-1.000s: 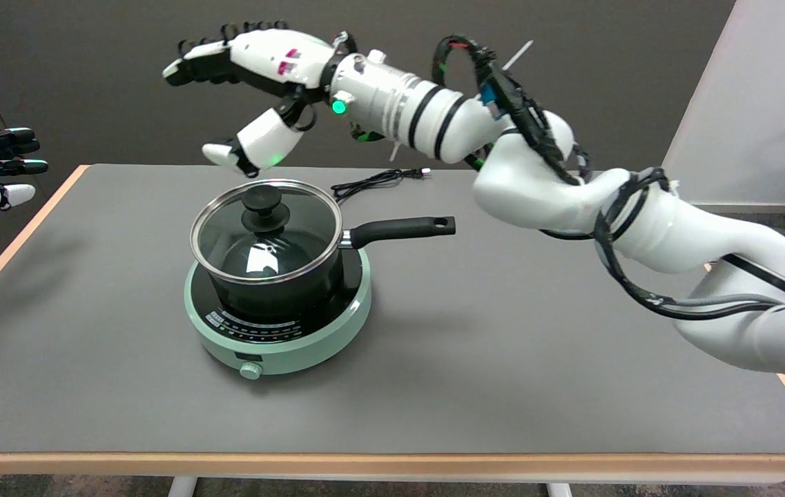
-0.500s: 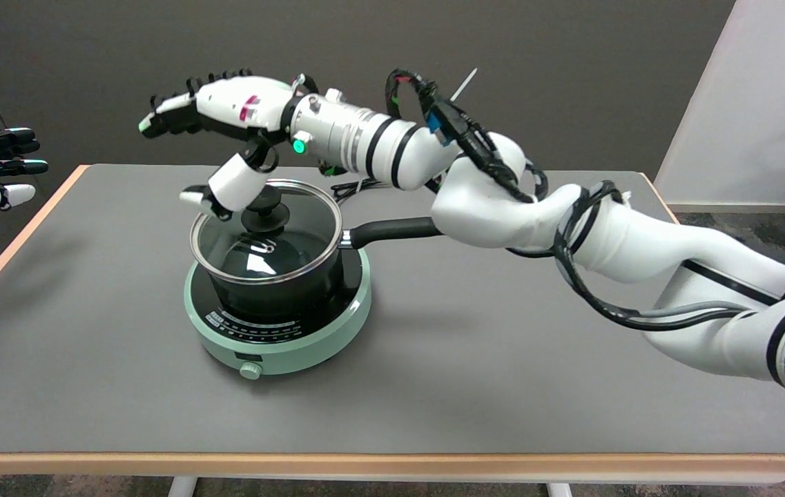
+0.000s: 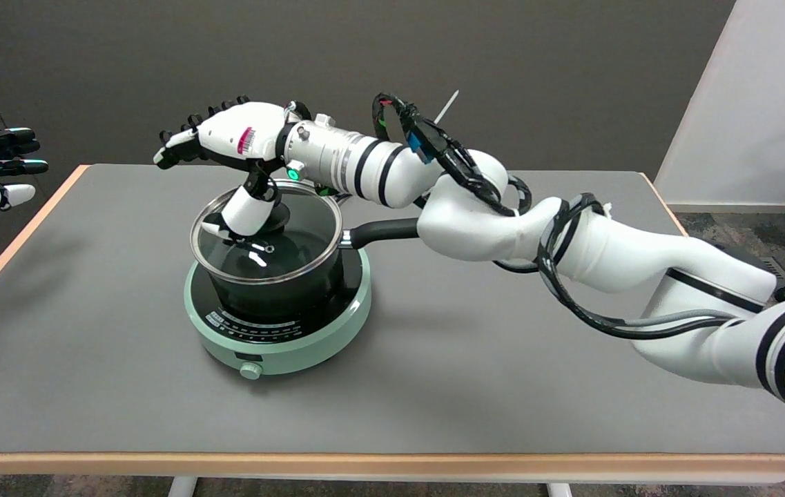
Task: Pick up the pot lid.
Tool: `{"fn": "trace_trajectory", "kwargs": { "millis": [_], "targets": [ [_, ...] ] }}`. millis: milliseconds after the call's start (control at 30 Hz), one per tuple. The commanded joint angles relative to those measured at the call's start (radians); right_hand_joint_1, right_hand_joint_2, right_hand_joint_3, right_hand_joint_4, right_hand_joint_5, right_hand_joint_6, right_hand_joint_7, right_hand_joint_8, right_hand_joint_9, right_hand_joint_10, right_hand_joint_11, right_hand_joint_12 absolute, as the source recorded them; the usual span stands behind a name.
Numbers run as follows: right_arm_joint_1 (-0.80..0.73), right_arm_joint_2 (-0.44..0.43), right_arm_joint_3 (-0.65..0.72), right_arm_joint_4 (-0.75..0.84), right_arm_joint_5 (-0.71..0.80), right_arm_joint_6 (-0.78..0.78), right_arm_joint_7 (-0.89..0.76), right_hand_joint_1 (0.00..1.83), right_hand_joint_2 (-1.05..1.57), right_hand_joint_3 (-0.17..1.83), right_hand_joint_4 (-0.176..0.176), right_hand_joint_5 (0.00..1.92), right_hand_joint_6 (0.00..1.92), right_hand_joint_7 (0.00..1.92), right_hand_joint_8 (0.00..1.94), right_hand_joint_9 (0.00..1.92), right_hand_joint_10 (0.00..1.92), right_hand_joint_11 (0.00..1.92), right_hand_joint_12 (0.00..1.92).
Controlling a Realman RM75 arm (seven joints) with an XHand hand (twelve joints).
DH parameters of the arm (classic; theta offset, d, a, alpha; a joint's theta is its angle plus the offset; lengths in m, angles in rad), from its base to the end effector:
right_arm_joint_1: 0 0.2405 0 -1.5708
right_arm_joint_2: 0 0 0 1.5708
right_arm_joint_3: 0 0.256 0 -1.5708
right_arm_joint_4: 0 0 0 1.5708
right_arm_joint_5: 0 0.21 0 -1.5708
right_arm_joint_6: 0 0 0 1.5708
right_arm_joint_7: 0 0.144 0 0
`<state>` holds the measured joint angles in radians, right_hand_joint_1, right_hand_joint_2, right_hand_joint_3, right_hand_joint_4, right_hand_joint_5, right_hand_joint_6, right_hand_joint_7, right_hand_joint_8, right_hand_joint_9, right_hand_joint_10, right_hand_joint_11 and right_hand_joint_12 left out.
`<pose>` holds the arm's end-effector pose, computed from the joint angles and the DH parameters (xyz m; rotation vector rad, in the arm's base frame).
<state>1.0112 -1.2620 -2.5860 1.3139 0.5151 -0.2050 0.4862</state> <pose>-0.0955 -0.4602 0.0761 2.2811 -0.0662 0.0115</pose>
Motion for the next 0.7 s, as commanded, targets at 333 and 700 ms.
{"fn": "trace_trajectory", "kwargs": {
  "millis": [333,700],
  "targets": [
    [0.018,0.178,-0.008,0.204,0.007,-0.049,-0.099,0.85,0.54,0.99,0.116,0.44,0.19,0.51,0.17,0.55,0.32,0.39,0.71],
    [-0.013,0.206,-0.008,0.253,0.007,-0.064,-0.100,0.83,0.53,0.99,0.114,0.41,0.18,0.51,0.17,0.56,0.33,0.40,0.74]
  ]
}}
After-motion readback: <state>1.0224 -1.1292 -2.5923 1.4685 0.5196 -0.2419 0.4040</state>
